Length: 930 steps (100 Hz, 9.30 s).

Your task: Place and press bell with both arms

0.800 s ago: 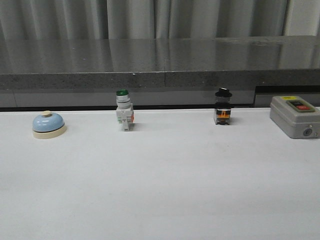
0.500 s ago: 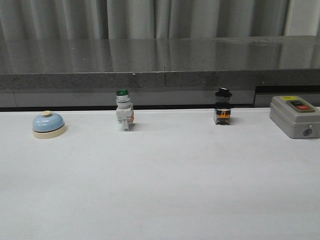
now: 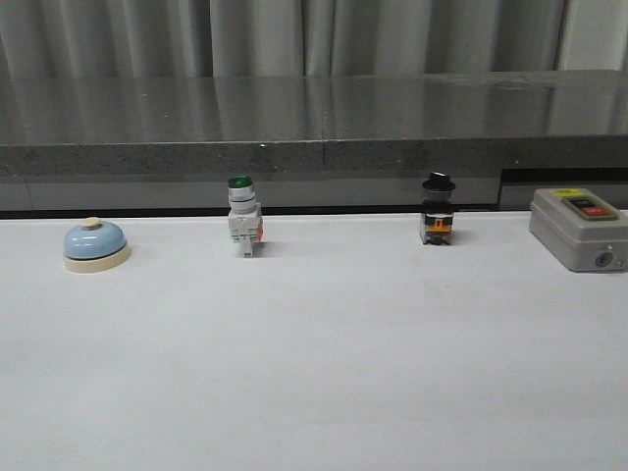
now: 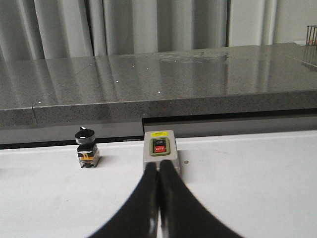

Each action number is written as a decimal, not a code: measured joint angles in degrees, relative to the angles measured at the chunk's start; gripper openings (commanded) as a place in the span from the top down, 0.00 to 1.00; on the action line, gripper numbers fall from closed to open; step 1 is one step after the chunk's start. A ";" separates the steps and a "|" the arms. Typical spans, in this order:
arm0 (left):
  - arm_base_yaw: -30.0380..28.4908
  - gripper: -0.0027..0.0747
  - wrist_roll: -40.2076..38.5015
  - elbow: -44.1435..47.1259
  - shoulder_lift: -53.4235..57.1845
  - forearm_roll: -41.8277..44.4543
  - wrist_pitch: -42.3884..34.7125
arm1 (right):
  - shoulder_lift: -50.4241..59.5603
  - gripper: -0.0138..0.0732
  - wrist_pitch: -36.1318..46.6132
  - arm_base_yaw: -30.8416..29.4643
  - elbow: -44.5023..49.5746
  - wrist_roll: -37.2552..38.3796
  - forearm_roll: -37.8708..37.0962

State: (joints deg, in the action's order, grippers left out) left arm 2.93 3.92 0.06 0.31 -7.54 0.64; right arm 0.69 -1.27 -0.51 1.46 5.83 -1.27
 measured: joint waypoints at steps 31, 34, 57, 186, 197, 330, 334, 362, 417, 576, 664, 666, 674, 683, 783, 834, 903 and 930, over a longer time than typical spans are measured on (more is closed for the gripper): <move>0.00 0.99 0.00 0.00 0.00 0.00 0.00 | 0.00 0.91 0.00 0.00 0.00 0.00 0.00; 0.00 0.99 0.00 0.00 0.00 0.00 0.00 | 0.00 0.91 0.00 0.00 0.00 0.00 0.00; 0.00 0.99 0.00 -2.29 -1.25 -0.46 3.78 | 0.00 0.91 0.00 0.00 0.00 0.00 0.00; 0.00 0.05 1.23 -65.93 -87.32 -3.33 35.10 | 0.00 0.91 0.00 0.00 0.00 0.00 0.00; 0.14 0.10 1.23 -69.60 -91.90 -4.05 35.83 | 0.00 0.91 0.00 0.00 0.00 0.00 0.00; 2.95 0.28 1.44 -85.89 -120.59 -3.65 38.43 | 0.00 0.91 0.00 0.00 0.00 0.00 0.00; 2.95 0.29 1.44 -85.89 -120.81 -3.65 38.43 | 0.00 0.91 0.00 0.00 0.00 0.00 0.00; 2.95 0.50 1.44 -85.89 -120.90 -3.65 38.55 | 0.00 0.91 0.00 0.00 0.00 0.00 0.00; 4.84 0.50 1.44 -85.89 -109.69 -3.42 39.34 | 0.00 0.91 0.00 0.00 0.00 0.00 0.00; 35.94 0.25 1.69 -86.31 -117.91 -2.58 39.29 | 0.00 0.91 0.00 0.00 0.00 0.00 0.00; 21.40 0.99 0.44 -82.28 -99.31 -1.55 40.87 | 0.00 0.91 0.00 0.00 0.00 0.00 0.00; 20.58 0.99 0.44 -81.59 -98.88 -1.55 40.87 | 0.00 0.91 0.00 0.00 0.00 0.00 0.00; 17.61 0.99 0.44 -78.57 -96.04 -1.55 40.87 | 0.00 0.91 0.00 0.00 0.00 0.00 0.00; 14.09 0.99 0.44 -75.22 -92.78 -1.55 40.64 | 0.00 0.91 0.00 0.00 0.00 0.00 0.00; -0.01 0.99 -0.02 -37.30 -45.29 -2.81 28.54 | 0.00 0.91 0.00 0.00 0.00 0.00 0.00; -0.01 0.99 -0.02 -23.42 -23.78 -2.93 25.24 | 0.00 0.91 0.00 0.00 0.00 0.00 0.00; -0.43 0.99 -2.48 -1.60 -1.91 2.05 7.61 | 0.00 0.91 0.00 0.00 0.00 0.00 0.00; -2.34 0.99 -7.09 0.03 -0.03 3.71 6.79 | 0.00 0.91 0.00 0.00 0.00 0.00 0.00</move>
State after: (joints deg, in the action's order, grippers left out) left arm 0.59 -3.18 0.08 0.29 -3.83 7.44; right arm 0.69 -1.27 -0.51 1.46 5.83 -1.27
